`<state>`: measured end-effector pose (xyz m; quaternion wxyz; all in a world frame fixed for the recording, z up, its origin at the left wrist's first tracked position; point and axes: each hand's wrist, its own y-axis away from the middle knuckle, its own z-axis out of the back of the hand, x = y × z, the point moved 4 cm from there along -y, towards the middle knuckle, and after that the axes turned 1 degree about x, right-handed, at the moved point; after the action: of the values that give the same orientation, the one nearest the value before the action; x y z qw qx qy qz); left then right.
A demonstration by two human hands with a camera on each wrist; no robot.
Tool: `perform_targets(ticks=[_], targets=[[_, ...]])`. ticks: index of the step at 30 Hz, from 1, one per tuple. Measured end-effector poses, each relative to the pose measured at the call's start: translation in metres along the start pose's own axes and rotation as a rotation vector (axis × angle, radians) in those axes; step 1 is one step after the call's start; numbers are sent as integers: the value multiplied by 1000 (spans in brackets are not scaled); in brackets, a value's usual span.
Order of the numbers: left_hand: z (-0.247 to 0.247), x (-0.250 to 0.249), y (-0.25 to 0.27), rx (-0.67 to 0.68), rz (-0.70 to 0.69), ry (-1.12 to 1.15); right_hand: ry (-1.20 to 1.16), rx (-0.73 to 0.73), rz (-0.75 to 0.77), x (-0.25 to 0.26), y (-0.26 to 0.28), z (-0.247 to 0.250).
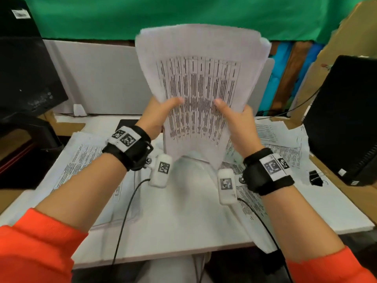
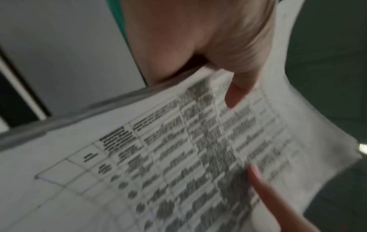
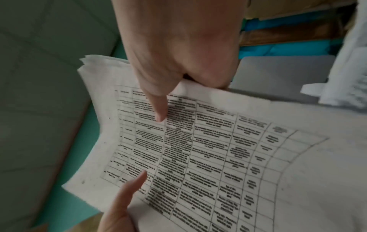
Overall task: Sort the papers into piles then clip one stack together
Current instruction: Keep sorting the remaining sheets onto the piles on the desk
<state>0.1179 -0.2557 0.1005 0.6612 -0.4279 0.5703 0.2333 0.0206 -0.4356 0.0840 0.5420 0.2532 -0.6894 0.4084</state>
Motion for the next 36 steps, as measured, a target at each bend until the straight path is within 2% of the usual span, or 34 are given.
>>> perform_targets(ticks=[1,3,4,6,8,10,12,14,16,20,23,25,27,29,30,32,34,36], targets=[[3,12,-3,52,87,-12,45,35,-63,-13,-2,2],[7,49,3,243,338,-219,158,154,-265,-52,1,8],[10,67,9,281,433,-316,204,190,-337,-69,6,11],[15,79,14,185,436,-295,246,140,-339,-81,11,17],[17,62,11,19,304,-170,150,36,-269,-71,5,19],[28,41,6,-127,209,-147,78,86,-227,-55,-3,7],[45,28,6,-167,211,-169,63,172,-279,-53,-12,-4],[74,24,11,-204,267,-208,45,135,-402,-65,-22,-4],[118,28,23,-274,349,-237,153,29,-525,-84,-25,6],[200,46,56,-309,568,-275,229,-86,-623,-113,-27,13],[240,52,85,-379,699,-373,242,-66,-680,-116,-22,0],[257,59,100,-395,776,-509,238,30,-675,-126,-23,-7],[265,64,110,-396,831,-673,160,90,-695,-136,-25,-13],[254,56,119,-350,834,-892,-35,41,-714,-142,-26,-10],[244,47,119,-321,788,-1004,-150,16,-717,-141,-25,-9],[226,26,111,-321,609,-1152,-385,-22,-706,-138,-26,-4],[203,6,99,-274,447,-1081,-649,-73,-695,-132,-25,0],[173,3,82,-167,461,-653,-854,-100,-725,-125,-20,1]])
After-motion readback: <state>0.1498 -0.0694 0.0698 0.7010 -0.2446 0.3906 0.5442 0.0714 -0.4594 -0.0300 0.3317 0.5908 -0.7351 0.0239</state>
